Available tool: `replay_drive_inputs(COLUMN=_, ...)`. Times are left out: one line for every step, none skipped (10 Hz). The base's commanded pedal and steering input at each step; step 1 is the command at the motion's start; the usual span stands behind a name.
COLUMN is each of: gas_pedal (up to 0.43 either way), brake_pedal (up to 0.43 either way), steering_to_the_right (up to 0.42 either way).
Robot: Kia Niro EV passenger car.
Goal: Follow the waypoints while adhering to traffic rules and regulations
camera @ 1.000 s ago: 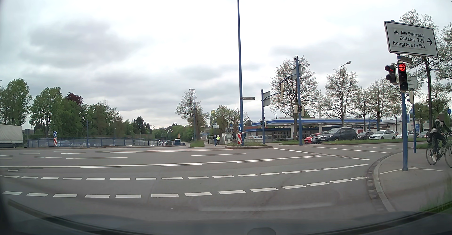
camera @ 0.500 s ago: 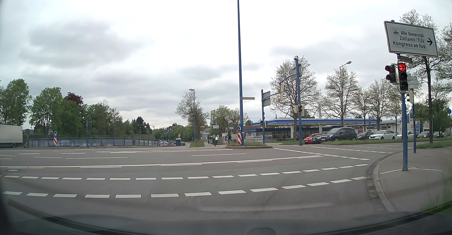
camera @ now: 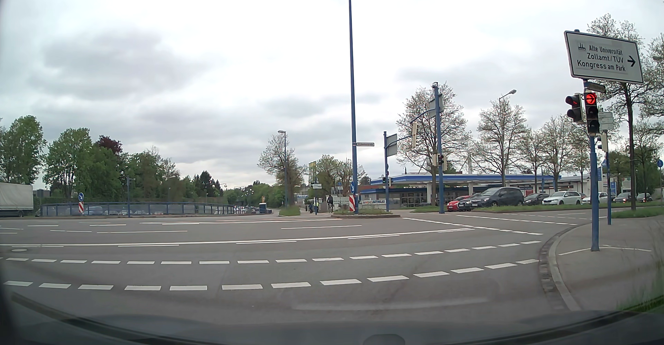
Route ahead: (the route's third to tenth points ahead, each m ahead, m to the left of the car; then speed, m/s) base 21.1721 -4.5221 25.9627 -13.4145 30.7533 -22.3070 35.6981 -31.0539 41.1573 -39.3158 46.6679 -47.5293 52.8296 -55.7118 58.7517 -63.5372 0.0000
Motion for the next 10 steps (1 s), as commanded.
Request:
replay_drive_inputs(gas_pedal=0.000, brake_pedal=0.244, steering_to_the_right=0.033)
replay_drive_inputs(gas_pedal=0.000, brake_pedal=0.244, steering_to_the_right=0.033)
replay_drive_inputs(gas_pedal=0.000, brake_pedal=0.244, steering_to_the_right=0.033)
replay_drive_inputs(gas_pedal=0.000, brake_pedal=0.244, steering_to_the_right=0.033)
replay_drive_inputs(gas_pedal=0.000, brake_pedal=0.244, steering_to_the_right=0.033)
replay_drive_inputs(gas_pedal=0.000, brake_pedal=0.244, steering_to_the_right=0.033)
replay_drive_inputs(gas_pedal=0.000, brake_pedal=0.244, steering_to_the_right=0.033)
replay_drive_inputs(gas_pedal=0.000, brake_pedal=0.244, steering_to_the_right=0.033)
replay_drive_inputs(gas_pedal=0.000, brake_pedal=0.244, steering_to_the_right=0.033)
replay_drive_inputs(gas_pedal=0.000, brake_pedal=0.244, steering_to_the_right=0.033)
